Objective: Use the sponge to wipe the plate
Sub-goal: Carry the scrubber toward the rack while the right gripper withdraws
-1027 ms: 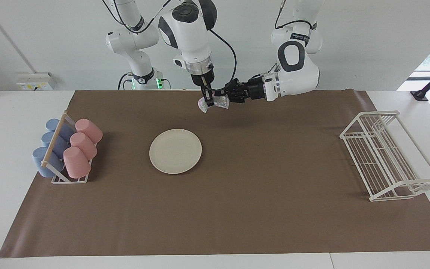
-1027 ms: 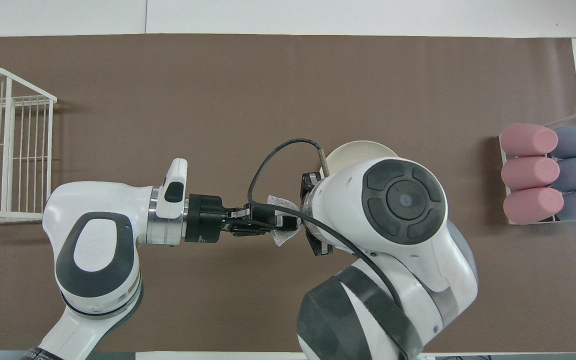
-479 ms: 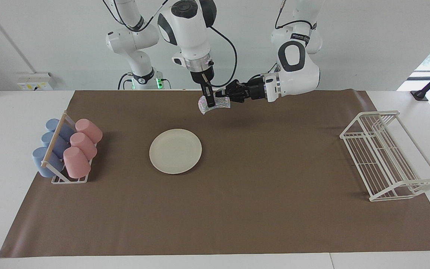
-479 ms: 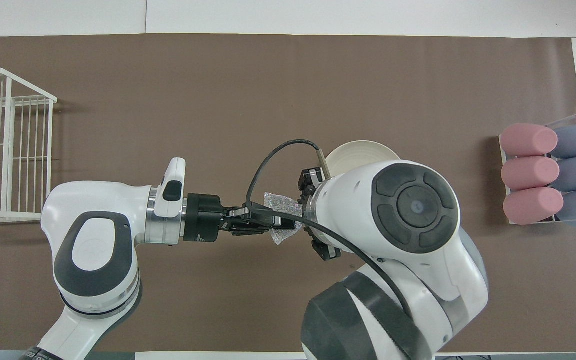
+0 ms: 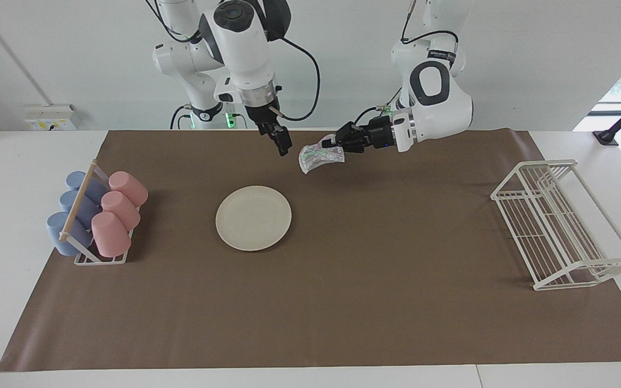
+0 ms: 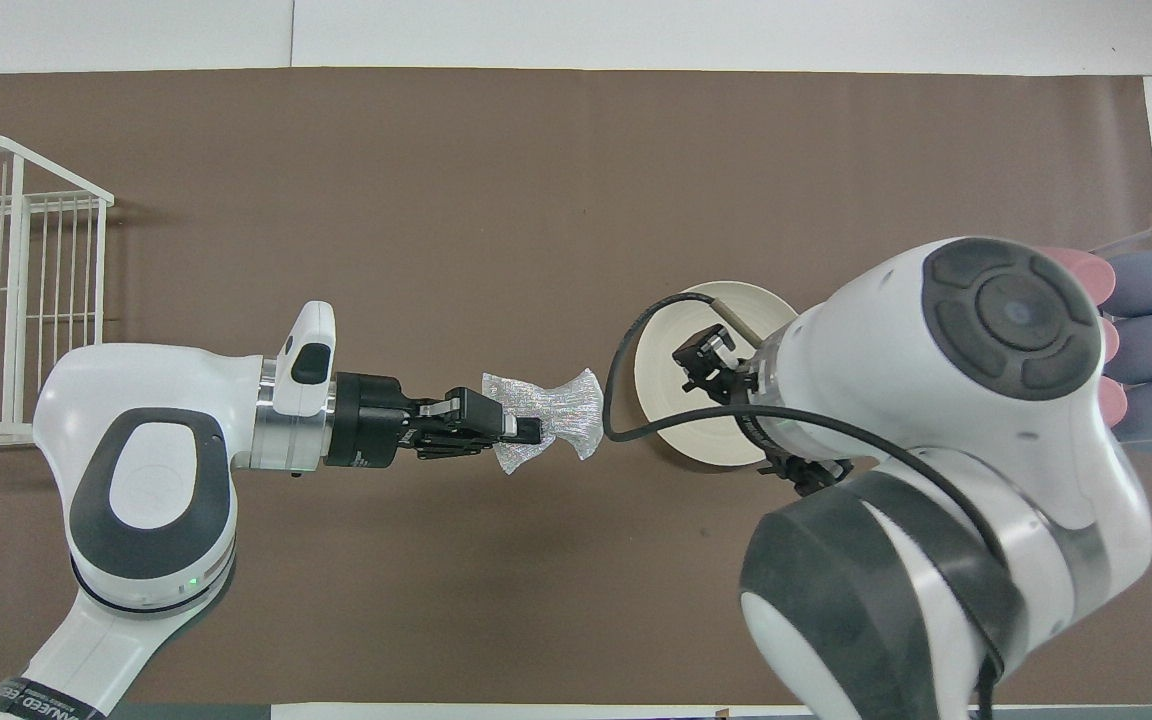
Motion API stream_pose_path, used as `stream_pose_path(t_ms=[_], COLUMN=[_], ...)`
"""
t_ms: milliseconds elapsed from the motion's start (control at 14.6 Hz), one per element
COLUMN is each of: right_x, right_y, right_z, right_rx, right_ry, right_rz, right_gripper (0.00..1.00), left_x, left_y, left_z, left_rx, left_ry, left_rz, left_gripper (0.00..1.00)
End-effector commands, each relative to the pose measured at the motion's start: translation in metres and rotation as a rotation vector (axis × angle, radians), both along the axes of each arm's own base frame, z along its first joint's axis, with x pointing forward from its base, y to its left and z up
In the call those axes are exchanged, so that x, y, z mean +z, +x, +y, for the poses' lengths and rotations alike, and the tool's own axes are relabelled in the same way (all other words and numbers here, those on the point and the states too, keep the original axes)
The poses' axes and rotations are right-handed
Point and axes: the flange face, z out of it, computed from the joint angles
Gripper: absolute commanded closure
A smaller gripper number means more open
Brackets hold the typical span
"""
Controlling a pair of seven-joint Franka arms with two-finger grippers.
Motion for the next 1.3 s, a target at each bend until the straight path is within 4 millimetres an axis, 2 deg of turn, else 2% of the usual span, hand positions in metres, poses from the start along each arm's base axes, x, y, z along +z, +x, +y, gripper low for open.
stream_pose_path(t_ms=[0,137,274,411,616,753,890,1027,1233], right_x=[-0.001,-0.002,-0.004,-0.004,-0.003,-0.002,-0.001,-0.005,0.007], right_y=[0.01,0.02,0.022,0.024,0.024,0.027,0.03,0.04,0.05], right_z=[-0.062,-0.096,-0.115,-0.117,-0.121,-0.136,-0.142,-0.156,-0.174], right_rx=[0.172,0.237,0.326,0.435,0.608,0.678,0.726,0.787,0.881], right_ry=[0.003,0.018,0.032,0.046,0.066,0.08,0.085,0.095,-0.015], right_rz=[0.011,0.002,0.006,-0.009,-0.026,-0.04,-0.06,-0.076,-0.073], right_gripper=[0.0,0.0,0.0,0.0,0.0,0.0,0.0,0.0,0.0], left_x=[0.014,0.014,0.017,0.024,0.035,0.043,0.054,0.064,0.077], left_y=[0.006,0.009,0.014,0.02,0.03,0.031,0.039,0.046,0.055], left_z=[0.027,0.037,0.053,0.059,0.055,0.058,0.063,0.066,0.075], left_rx=[0.012,0.015,0.007,0.014,0.043,0.011,-0.027,-0.06,-0.101], left_ry=[0.123,0.22,0.294,0.423,0.627,0.701,0.811,0.892,1.052], left_rz=[0.016,0.036,0.055,0.073,0.076,0.062,0.027,0.011,-0.007], left_gripper=[1.0,1.0,1.0,1.0,1.0,1.0,1.0,1.0,1.0])
